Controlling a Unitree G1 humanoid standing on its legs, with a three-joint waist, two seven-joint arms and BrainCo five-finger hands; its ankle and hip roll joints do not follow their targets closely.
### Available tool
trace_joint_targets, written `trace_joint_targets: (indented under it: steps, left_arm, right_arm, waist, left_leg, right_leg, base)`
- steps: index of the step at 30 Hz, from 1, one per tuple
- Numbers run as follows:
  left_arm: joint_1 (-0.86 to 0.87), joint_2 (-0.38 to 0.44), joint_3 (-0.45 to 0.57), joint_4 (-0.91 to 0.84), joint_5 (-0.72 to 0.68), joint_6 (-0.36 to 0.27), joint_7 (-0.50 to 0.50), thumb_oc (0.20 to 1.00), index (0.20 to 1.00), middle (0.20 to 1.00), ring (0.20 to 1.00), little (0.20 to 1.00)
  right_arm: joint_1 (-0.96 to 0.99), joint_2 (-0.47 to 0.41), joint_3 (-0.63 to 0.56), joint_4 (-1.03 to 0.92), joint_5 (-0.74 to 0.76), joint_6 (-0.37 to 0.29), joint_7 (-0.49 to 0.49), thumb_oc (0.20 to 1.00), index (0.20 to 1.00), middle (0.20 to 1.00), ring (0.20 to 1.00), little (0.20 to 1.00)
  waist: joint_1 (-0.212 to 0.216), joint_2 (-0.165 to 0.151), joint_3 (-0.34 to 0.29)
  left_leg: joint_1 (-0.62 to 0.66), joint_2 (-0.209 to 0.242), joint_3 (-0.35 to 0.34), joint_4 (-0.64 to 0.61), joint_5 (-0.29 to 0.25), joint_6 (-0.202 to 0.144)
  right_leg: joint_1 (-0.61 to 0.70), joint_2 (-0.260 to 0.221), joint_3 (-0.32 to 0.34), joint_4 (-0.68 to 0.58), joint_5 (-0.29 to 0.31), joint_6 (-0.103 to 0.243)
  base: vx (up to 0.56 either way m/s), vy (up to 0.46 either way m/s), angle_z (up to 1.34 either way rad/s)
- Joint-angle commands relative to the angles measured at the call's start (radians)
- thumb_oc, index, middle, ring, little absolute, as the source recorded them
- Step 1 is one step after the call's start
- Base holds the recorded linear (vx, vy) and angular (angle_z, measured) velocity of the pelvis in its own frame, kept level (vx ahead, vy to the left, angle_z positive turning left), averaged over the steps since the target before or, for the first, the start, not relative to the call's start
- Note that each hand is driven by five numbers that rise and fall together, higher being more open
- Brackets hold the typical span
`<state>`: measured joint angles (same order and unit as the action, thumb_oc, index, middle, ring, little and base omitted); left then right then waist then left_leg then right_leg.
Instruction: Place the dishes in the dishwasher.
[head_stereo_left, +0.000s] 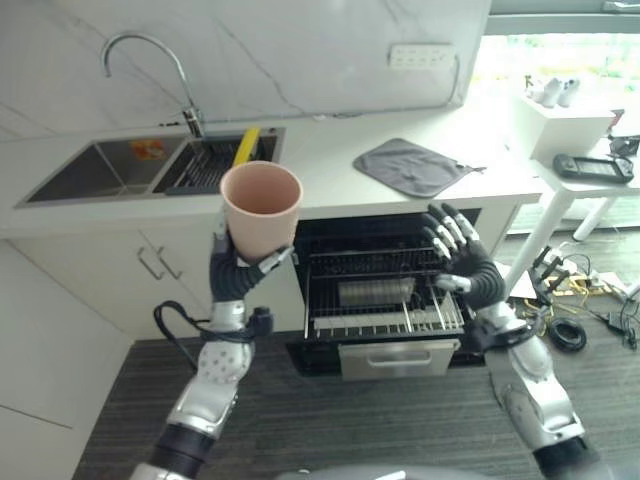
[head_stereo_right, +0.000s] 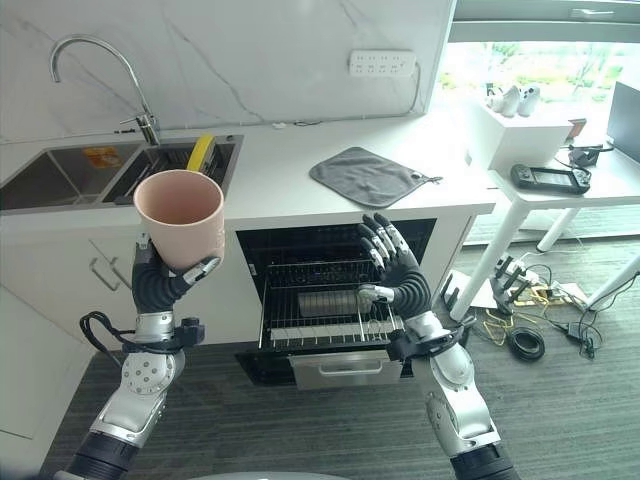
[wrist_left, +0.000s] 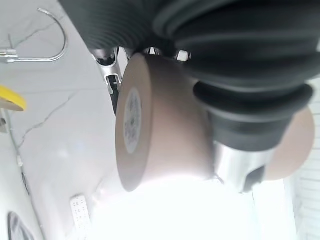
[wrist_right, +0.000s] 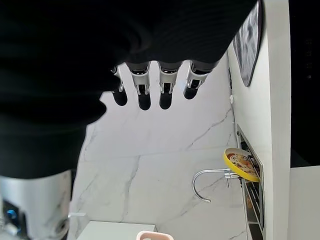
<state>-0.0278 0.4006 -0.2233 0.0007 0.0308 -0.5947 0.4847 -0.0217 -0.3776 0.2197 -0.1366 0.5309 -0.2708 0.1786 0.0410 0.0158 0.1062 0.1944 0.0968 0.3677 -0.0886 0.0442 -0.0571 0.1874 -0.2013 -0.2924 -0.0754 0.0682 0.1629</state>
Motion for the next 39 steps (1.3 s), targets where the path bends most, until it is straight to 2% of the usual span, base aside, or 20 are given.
trace_joint_targets:
  steps: [1, 2, 8, 10, 19, 24, 39]
  left_arm:
    - [-0.109, 0.035, -0.007, -0.011, 0.002, -0.028, 0.002, 0.2, 0.2, 0.2, 0.2, 0.2]
    - [-0.112, 0.035, -0.022, -0.006, -0.007, -0.004, -0.016, 0.2, 0.2, 0.2, 0.2, 0.2]
    - [-0.125, 0.022, -0.071, 0.02, -0.036, 0.046, -0.04, 0.2, 0.2, 0.2, 0.2, 0.2]
    - [-0.157, 0.009, -0.128, 0.035, -0.043, 0.073, -0.054, 0.2, 0.2, 0.2, 0.2, 0.2]
    - [-0.188, 0.002, -0.183, 0.029, -0.045, 0.094, -0.077, 0.2, 0.2, 0.2, 0.2, 0.2]
    - [-0.204, 0.004, -0.212, 0.02, -0.001, 0.096, -0.076, 0.2, 0.2, 0.2, 0.2, 0.2]
    - [-0.202, -0.001, -0.278, -0.008, -0.026, 0.122, -0.121, 0.2, 0.2, 0.2, 0.2, 0.2]
  right_arm:
    - [-0.079, 0.013, -0.019, -0.065, -0.004, 0.015, -0.013, 1.0, 1.0, 1.0, 1.0, 1.0]
    - [-0.098, 0.007, -0.001, -0.068, -0.025, 0.042, -0.025, 1.0, 1.0, 1.0, 1.0, 1.0]
    - [-0.142, 0.001, 0.055, -0.103, -0.022, 0.086, -0.03, 1.0, 1.0, 1.0, 1.0, 1.0]
    - [-0.181, 0.011, 0.137, -0.133, -0.086, 0.117, -0.062, 1.0, 1.0, 1.0, 1.0, 1.0]
    - [-0.23, 0.019, 0.182, -0.141, -0.12, 0.139, -0.093, 1.0, 1.0, 1.0, 1.0, 1.0]
    - [-0.246, 0.026, 0.205, -0.141, -0.101, 0.158, -0.106, 1.0, 1.0, 1.0, 1.0, 1.0]
    - [-0.271, 0.052, 0.213, -0.123, -0.113, 0.146, -0.197, 1.0, 1.0, 1.0, 1.0, 1.0]
  waist:
    - [0.014, -0.026, -0.007]
    - [0.022, -0.027, -0.009]
    - [0.036, -0.029, -0.01]
    - [0.045, -0.025, -0.009]
    - [0.048, -0.024, -0.009]
    - [0.049, -0.023, -0.007]
    - [0.052, -0.02, -0.002]
  left_leg:
    - [-0.016, 0.01, -0.085, 0.094, -0.127, 0.024]
    - [-0.014, 0.007, -0.091, 0.091, -0.128, 0.026]
    - [-0.009, 0.003, -0.1, 0.085, -0.127, 0.029]
    - [-0.003, -0.004, -0.101, 0.085, -0.128, 0.032]
    - [0.002, -0.007, -0.094, 0.088, -0.132, 0.034]
    - [0.007, -0.011, -0.09, 0.089, -0.134, 0.036]
    - [0.016, -0.018, -0.083, 0.088, -0.138, 0.044]
  right_leg:
    - [-0.006, -0.03, -0.021, 0.098, -0.116, -0.001]
    - [-0.003, -0.029, -0.019, 0.095, -0.116, -0.002]
    - [0.004, -0.029, -0.012, 0.086, -0.111, -0.004]
    - [0.015, -0.029, -0.003, 0.075, -0.109, -0.007]
    - [0.025, -0.031, 0.0, 0.068, -0.107, -0.01]
    - [0.028, -0.03, 0.002, 0.067, -0.107, -0.012]
    - [0.036, -0.032, 0.0, 0.066, -0.106, -0.013]
  base:
    - [0.01, -0.007, 0.11]
    - [0.0, -0.008, 0.08]
    - [0.0, -0.009, 0.12]
    - [0.0, 0.0, 0.0]
    - [0.0, 0.0, 0.0]
    - [0.0, 0.0, 0.0]
    - [0.0, 0.0, 0.0]
